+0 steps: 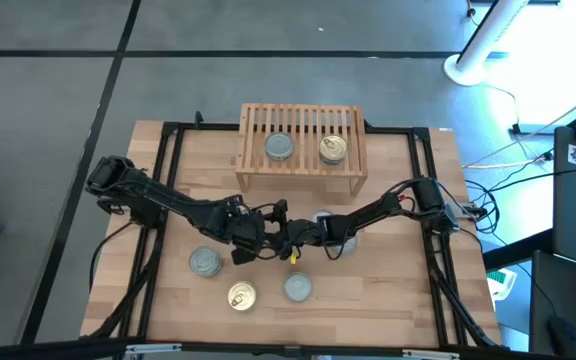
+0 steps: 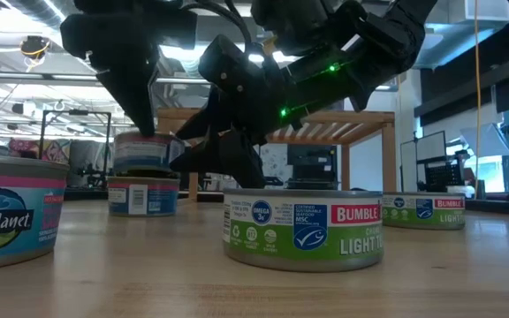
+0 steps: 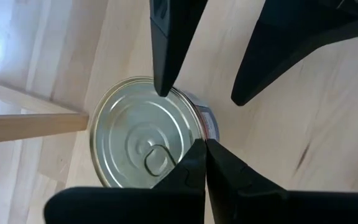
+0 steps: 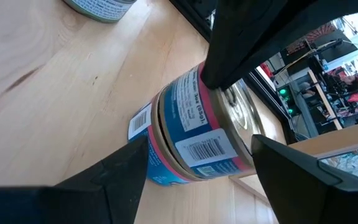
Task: Stack canned seafood by type on shelf
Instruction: Stack the blue pink tuna can on top of the blue pink tuna can on the shelf
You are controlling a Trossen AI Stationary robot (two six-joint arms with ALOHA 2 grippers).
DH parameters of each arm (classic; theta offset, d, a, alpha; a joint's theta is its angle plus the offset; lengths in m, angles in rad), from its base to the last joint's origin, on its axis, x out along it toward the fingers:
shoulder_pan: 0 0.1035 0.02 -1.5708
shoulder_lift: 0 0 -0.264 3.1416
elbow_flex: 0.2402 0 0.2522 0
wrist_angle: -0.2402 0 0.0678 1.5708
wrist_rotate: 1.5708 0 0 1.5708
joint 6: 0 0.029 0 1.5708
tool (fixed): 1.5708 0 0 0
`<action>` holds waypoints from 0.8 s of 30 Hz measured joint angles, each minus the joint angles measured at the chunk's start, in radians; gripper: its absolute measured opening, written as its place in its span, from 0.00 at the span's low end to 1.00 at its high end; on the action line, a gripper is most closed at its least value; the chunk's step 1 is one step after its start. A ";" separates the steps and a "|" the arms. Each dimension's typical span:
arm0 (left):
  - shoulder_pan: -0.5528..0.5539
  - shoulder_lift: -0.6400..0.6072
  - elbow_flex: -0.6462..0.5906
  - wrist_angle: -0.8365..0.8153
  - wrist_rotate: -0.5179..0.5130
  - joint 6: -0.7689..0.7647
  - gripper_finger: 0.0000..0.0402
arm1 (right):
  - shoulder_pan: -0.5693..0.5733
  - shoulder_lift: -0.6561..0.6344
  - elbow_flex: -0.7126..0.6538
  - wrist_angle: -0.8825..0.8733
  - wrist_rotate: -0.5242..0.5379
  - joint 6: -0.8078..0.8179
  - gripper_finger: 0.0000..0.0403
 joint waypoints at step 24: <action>0.001 -0.006 0.000 0.015 -0.001 0.000 0.00 | 0.000 0.037 0.000 0.058 0.010 -0.218 0.70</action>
